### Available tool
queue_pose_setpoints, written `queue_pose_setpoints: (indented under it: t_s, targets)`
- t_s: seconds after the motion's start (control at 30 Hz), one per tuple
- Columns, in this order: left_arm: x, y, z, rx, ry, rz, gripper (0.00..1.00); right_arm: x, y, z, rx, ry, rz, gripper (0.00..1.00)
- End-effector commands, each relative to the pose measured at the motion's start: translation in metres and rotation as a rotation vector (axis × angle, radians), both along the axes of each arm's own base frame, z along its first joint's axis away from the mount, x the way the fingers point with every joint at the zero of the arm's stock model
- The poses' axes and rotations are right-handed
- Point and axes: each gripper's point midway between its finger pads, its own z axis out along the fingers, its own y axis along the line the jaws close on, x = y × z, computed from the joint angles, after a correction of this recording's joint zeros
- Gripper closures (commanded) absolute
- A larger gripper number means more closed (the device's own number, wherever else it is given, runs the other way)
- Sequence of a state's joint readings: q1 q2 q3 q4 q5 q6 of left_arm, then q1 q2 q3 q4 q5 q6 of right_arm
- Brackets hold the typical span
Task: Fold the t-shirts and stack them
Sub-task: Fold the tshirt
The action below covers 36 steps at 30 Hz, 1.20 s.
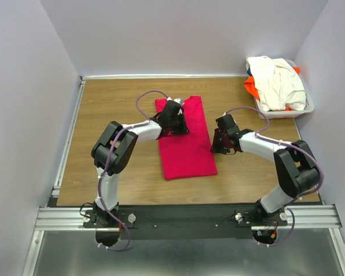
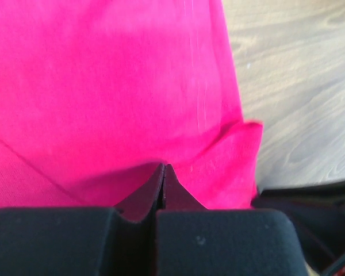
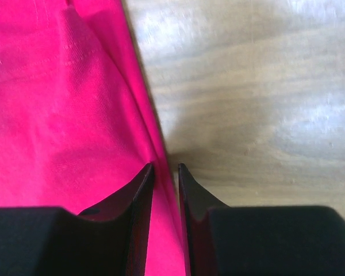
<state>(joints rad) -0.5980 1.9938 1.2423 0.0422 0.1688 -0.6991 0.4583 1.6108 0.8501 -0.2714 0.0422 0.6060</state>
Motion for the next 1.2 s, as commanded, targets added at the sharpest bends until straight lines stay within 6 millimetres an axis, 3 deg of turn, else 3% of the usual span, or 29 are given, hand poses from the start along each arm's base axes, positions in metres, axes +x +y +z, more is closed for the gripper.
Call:
queue_pose_setpoints:
  t_s: [0.0, 0.13, 0.2, 0.33, 0.47, 0.53, 0.57, 0.6, 0.77, 1.17]
  targets:
    - [0.006, 0.007, -0.003, 0.029, 0.003, -0.003, 0.99, -0.025, -0.006, -0.002, -0.007, 0.057, 0.012, 0.67]
    - [0.009, 0.012, 0.038, 0.0, -0.078, -0.007, 0.91, -0.027, -0.007, 0.023, 0.028, 0.0, -0.003, 0.57]
    - [0.001, 0.021, 0.062, -0.019, -0.118, -0.002, 0.82, -0.035, -0.011, 0.033, 0.048, -0.013, -0.015, 0.51]
    - [-0.041, 0.045, 0.074, -0.031, -0.087, 0.005, 0.69, -0.069, -0.002, 0.03, 0.149, 0.056, 0.021, 0.5]
    - [-0.087, 0.068, 0.064, -0.054, -0.017, 0.024, 0.64, -0.097, 0.005, 0.02, 0.219, 0.146, 0.061, 0.51]
    - [-0.112, 0.083, 0.049, -0.049, 0.041, 0.051, 0.62, -0.107, 0.006, 0.015, 0.231, 0.176, 0.07, 0.51]
    - [-0.128, 0.094, 0.032, -0.029, 0.085, 0.068, 0.62, -0.11, 0.005, 0.014, 0.234, 0.183, 0.069, 0.51]
    - [-0.134, 0.097, 0.038, -0.047, 0.075, 0.076, 0.61, -0.113, 0.004, 0.011, 0.235, 0.193, 0.065, 0.51]
    - [-0.17, 0.118, 0.02, -0.051, 0.144, 0.119, 0.59, -0.12, 0.005, 0.006, 0.245, 0.224, 0.058, 0.51]
    - [-0.201, 0.124, 0.004, -0.076, 0.204, 0.097, 0.58, -0.124, -0.001, -0.005, 0.217, 0.253, 0.024, 0.51]
